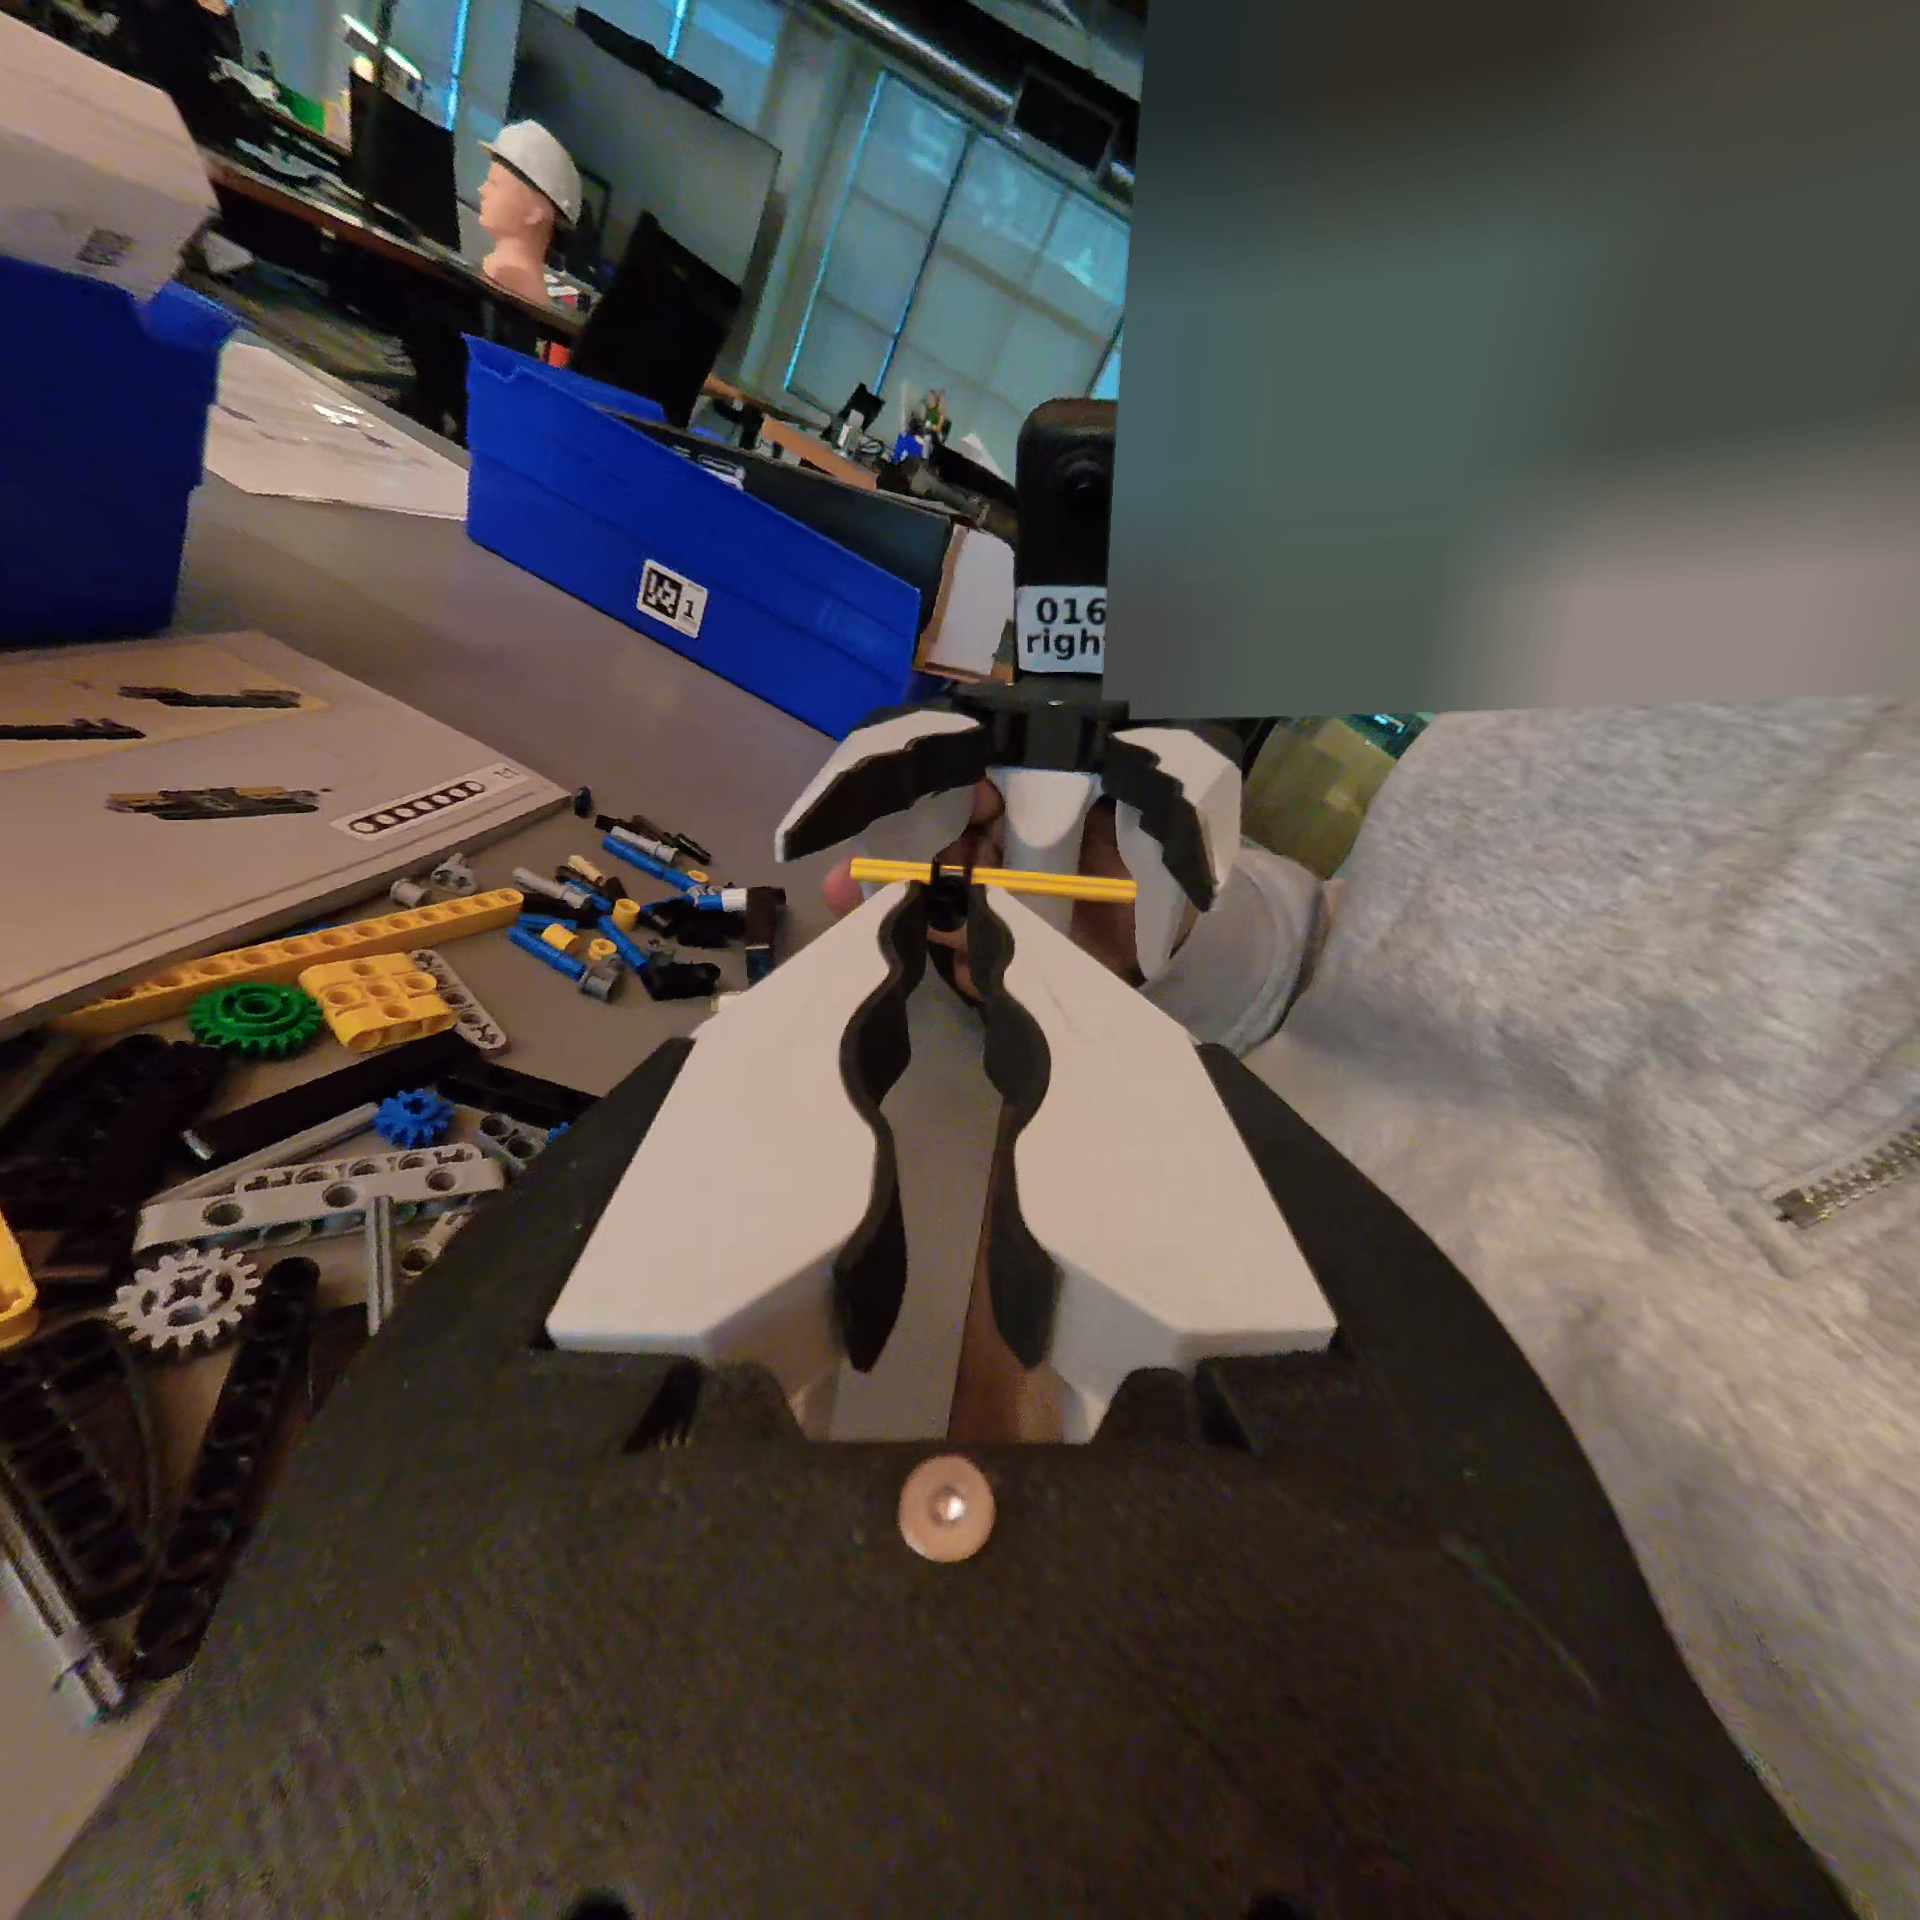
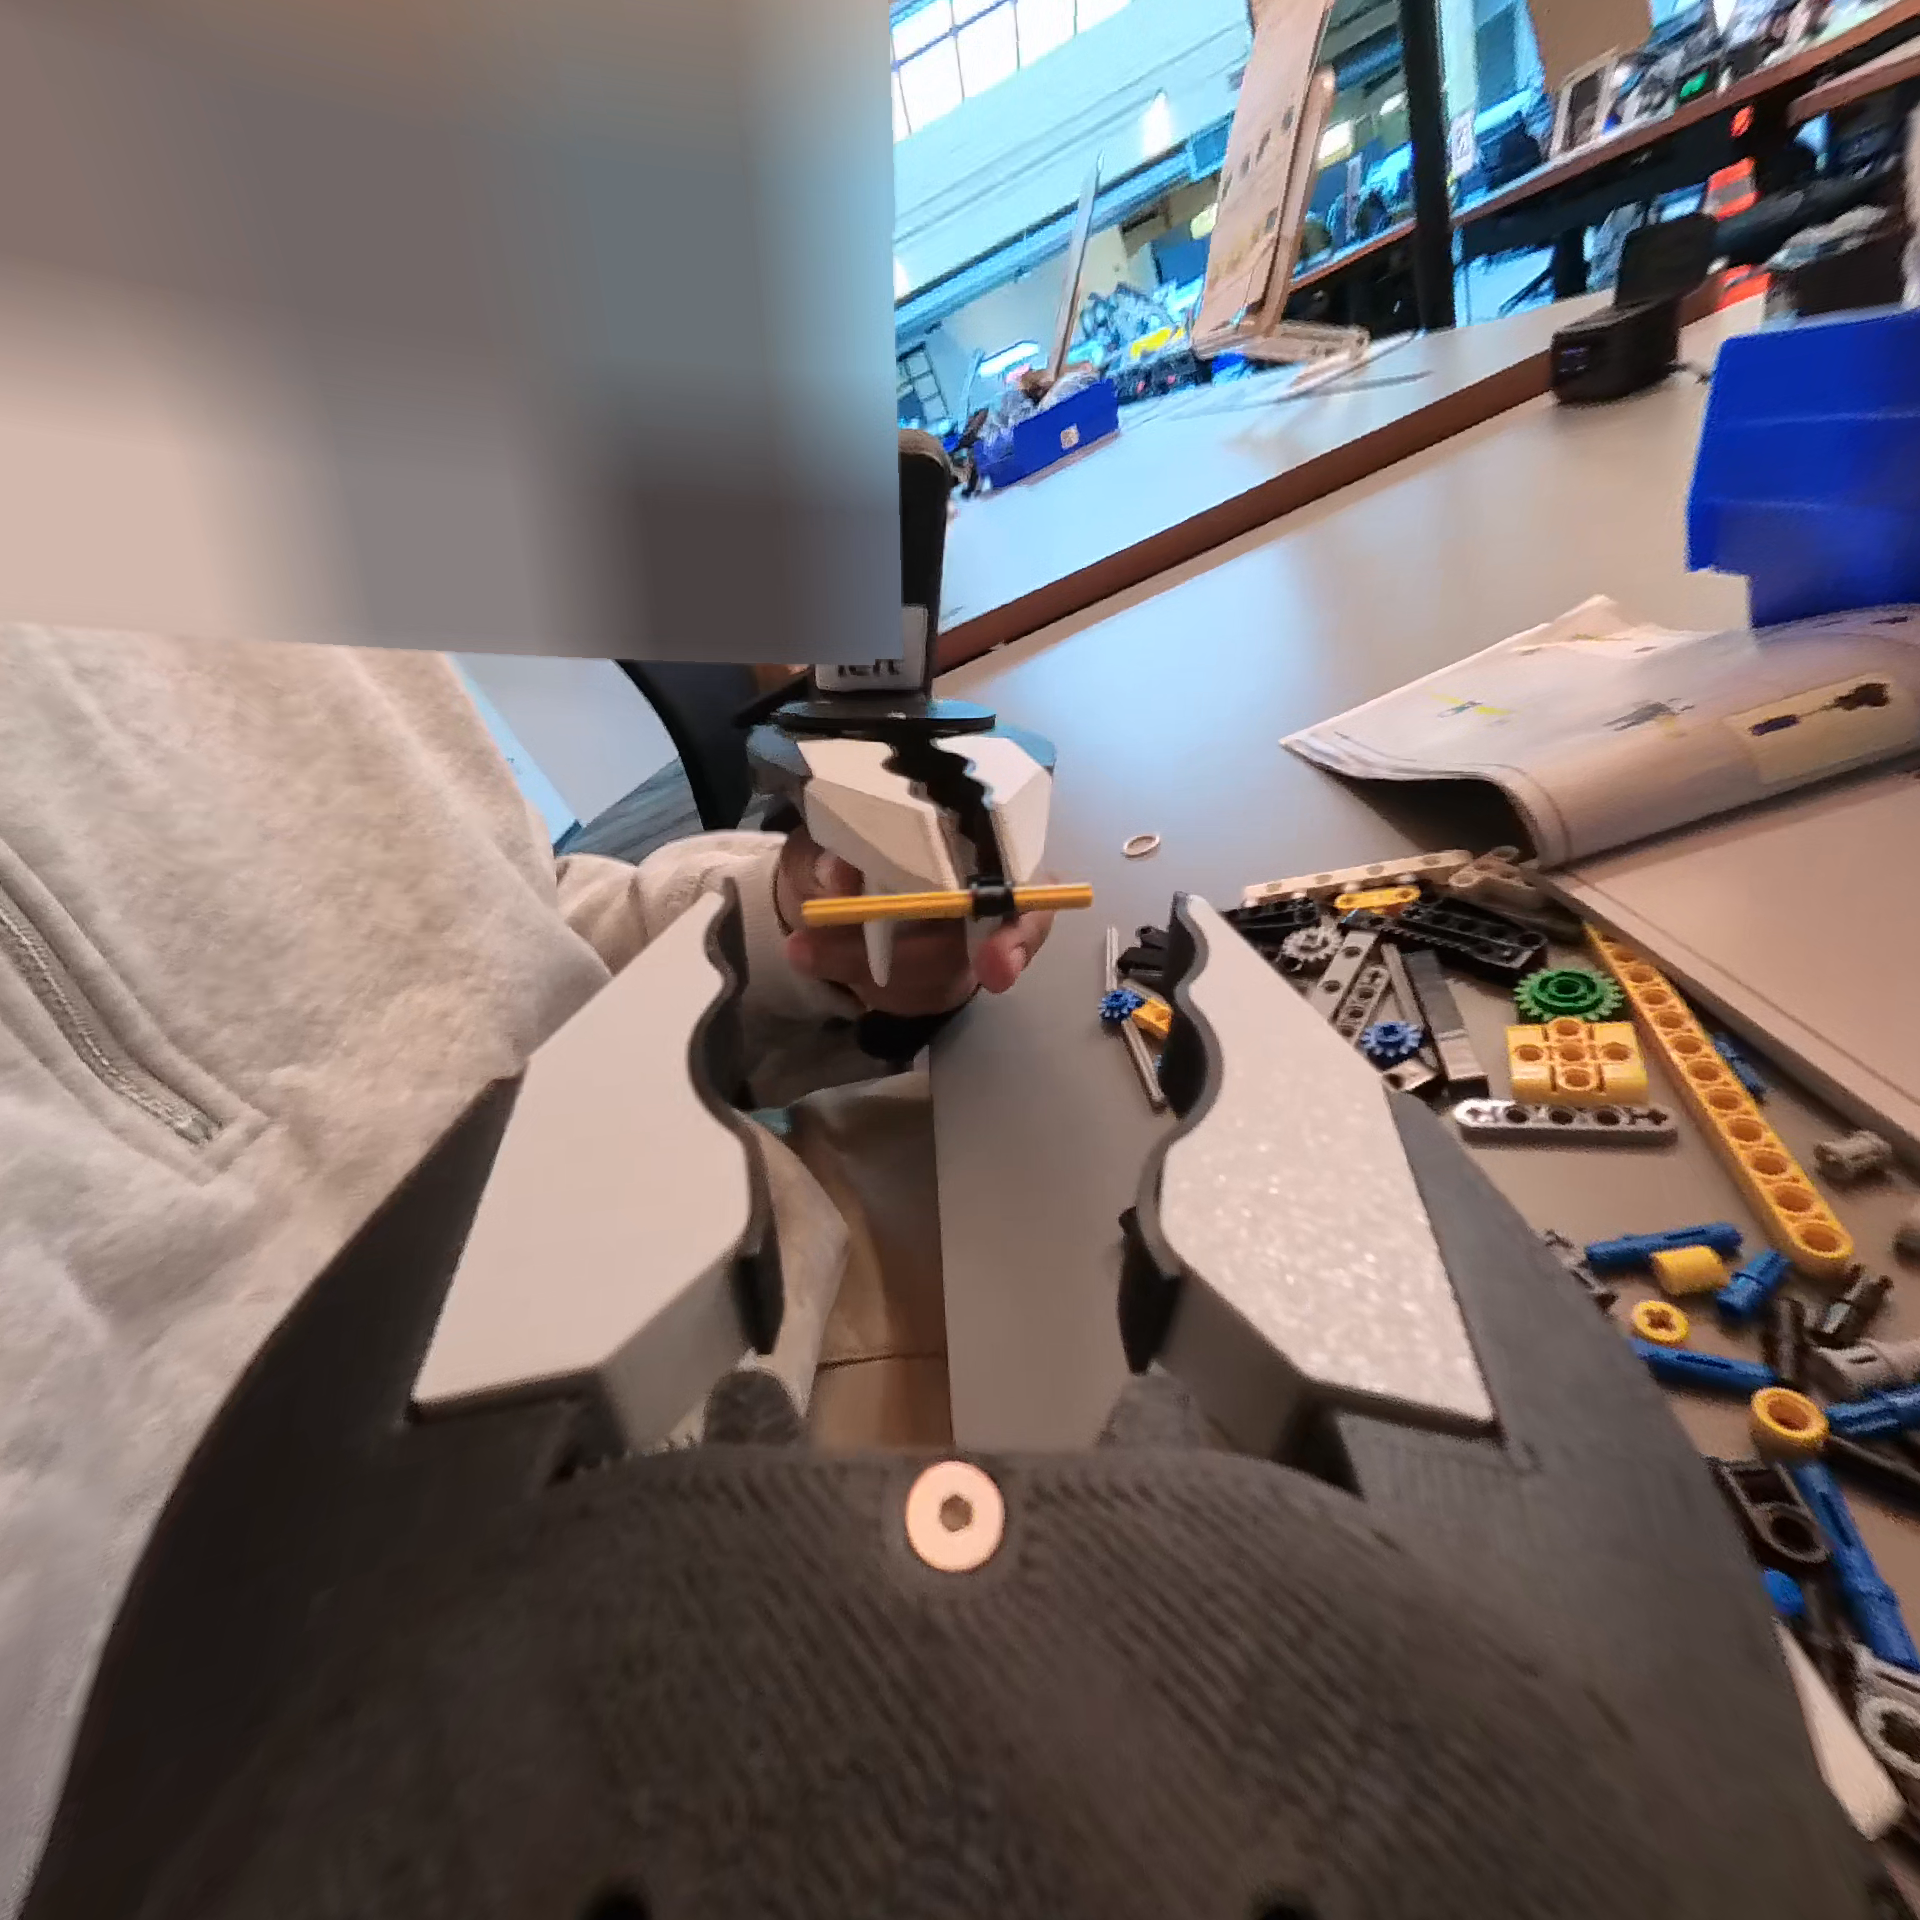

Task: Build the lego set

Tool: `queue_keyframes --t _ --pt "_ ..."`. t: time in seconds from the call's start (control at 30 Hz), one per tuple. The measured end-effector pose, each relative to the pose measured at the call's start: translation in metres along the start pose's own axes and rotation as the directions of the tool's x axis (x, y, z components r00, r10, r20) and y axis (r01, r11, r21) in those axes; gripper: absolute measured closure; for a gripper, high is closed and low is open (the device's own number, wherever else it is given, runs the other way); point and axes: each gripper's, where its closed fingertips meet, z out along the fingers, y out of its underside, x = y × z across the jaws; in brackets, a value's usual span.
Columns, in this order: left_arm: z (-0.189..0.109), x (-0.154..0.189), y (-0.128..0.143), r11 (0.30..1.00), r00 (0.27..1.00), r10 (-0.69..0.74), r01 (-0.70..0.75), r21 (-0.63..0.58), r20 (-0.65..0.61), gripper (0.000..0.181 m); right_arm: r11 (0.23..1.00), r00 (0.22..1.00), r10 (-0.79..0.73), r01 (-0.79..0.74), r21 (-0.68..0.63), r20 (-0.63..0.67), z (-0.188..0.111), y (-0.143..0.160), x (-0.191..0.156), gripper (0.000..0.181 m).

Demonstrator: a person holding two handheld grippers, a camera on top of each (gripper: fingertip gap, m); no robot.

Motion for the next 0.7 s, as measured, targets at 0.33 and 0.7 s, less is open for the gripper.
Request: queue_keyframes --t 0.33,0.7 --pt "0.002 0.005 0.004 1.000 1.000 0.015 -0.015 -0.021 -0.017 0.177 0.999 0.999 -0.031 0.032 -0.028 0.038 -0.001 0.005 -0.005 0.122" --pt "0.000 0.019 0.005 0.999 0.994 -0.015 0.010 -0.046 -0.106 0.176 0.998 0.992 -0.011 0.018 -0.055 0.128 -0.001 0.005 -0.022 0.126"
